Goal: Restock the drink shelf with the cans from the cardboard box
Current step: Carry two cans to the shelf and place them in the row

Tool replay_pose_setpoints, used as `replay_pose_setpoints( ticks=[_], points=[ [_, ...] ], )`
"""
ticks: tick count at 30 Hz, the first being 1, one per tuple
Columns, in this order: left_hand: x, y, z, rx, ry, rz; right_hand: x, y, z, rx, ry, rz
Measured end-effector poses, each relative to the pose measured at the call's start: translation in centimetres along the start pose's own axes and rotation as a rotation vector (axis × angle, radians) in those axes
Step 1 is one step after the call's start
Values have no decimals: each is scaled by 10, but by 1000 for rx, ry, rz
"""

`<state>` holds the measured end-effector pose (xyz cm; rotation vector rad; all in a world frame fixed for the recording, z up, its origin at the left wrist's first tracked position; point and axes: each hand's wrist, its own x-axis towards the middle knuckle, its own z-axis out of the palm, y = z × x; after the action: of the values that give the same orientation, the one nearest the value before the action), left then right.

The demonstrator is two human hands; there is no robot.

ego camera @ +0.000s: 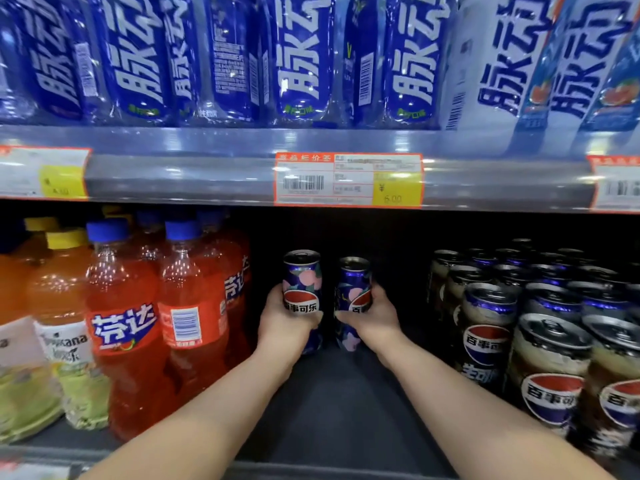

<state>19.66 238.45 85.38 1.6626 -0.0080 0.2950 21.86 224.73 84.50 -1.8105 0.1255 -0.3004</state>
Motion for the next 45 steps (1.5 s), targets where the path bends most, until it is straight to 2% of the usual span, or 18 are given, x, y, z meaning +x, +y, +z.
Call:
replay_pose_setpoints(
  ticks=[6, 13, 18, 27, 31, 37, 41, 45],
  points=[
    [-35, 4, -13, -16, -37, 90, 10, -3, 15, 8, -27, 2],
    [-49, 3, -29, -55, -27, 51, 8, 7, 12, -125, -82, 60],
    [-54, 4, -29, -54, -12, 18, 10, 10, 15, -163, -63, 79],
    [-2, 2, 3, 6, 97, -19, -7, 15, -14, -282, -21, 63],
    [27, -7, 10, 63, 109, -93, -16, 21, -23, -318, -46, 68],
    [47, -25, 9, 127, 48, -110, -18, 23, -20, -333, -84, 73],
    [52, -31, 11, 189, 57, -90, -13, 19, -13, -349, -90, 68],
    [28, -21, 18, 364, 87, -50, -3, 10, -1, -329, -81, 57]
  ],
)
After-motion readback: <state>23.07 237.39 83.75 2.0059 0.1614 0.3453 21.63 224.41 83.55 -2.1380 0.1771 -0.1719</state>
